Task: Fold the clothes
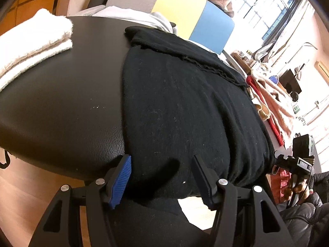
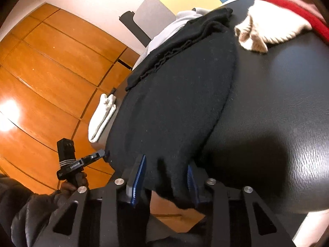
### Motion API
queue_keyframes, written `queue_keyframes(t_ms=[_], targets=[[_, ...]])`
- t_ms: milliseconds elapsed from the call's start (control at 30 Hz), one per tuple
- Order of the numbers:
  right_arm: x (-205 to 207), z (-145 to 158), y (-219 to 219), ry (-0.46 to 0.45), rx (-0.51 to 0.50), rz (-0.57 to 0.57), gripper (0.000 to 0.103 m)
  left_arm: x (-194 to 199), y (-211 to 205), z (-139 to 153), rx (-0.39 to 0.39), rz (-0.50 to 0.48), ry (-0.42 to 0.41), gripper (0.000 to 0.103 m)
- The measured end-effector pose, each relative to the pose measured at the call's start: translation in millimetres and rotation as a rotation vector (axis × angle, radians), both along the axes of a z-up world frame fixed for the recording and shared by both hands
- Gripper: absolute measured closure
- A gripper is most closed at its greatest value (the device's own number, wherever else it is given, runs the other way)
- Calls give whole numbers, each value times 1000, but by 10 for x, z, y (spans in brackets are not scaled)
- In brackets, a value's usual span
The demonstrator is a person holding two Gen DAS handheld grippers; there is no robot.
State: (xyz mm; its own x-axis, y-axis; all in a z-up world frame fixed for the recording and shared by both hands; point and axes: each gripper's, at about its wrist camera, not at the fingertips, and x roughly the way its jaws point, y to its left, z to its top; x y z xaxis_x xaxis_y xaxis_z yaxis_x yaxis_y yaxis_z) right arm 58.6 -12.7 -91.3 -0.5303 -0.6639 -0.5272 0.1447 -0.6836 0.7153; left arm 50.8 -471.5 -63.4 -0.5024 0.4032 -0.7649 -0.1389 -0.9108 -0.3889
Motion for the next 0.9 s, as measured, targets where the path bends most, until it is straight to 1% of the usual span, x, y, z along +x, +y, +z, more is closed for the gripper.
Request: queue_keyframes(t_ms=[67, 100, 167, 200, 233, 333, 367, 400, 467, 533, 600, 667, 700, 767, 833, 900], targets=[[21, -17, -18, 27, 14, 7, 62, -3, 12, -4, -7, -2, 3, 43], [27, -23, -27, 39, 11, 9, 59, -7, 14, -4, -8, -3, 3, 43], [32, -21, -44, 55, -19, 12, 47, -16, 4, 1, -2, -1, 4, 43], [29, -15, -58, 62, -36, 16, 38, -19, -7, 7, 10, 2, 4, 43], [29, -1, -78, 67, -39, 22, 33, -21, -18, 13, 24, 4, 5, 43], [14, 28, -125, 59, -27, 19, 28, -50, -37, 6, 90, 12, -4, 43], [16, 25, -123, 52, -35, 8, 28, -65, -35, 1, 112, 15, -6, 43], [21, 21, -115, 42, -37, -5, 28, -77, -22, 3, 117, 16, -8, 43], [39, 12, -87, 18, -29, -38, 37, -84, 10, 12, 115, 13, -9, 43], [58, 2, -59, -7, -20, -70, 54, -95, 19, 19, 130, 12, -16, 43], [81, -14, -26, -21, -23, -83, 59, -115, 10, 16, 152, 20, -34, 43], [100, -29, 2, -30, -25, -85, 63, -142, 41, 11, 129, 12, -46, 45], [100, -26, 2, -28, -15, -81, 64, -155, 61, 9, 114, 6, -50, 47], [99, -7, -18, -25, 17, -72, 68, -180, 100, 6, 83, -6, -59, 47], [101, -8, -2, -42, 60, -71, 91, -206, 140, 3, 52, -18, -68, 47], [97, -34, 21, -67, 61, -73, 95, -213, 135, 2, 33, -14, -71, 47]])
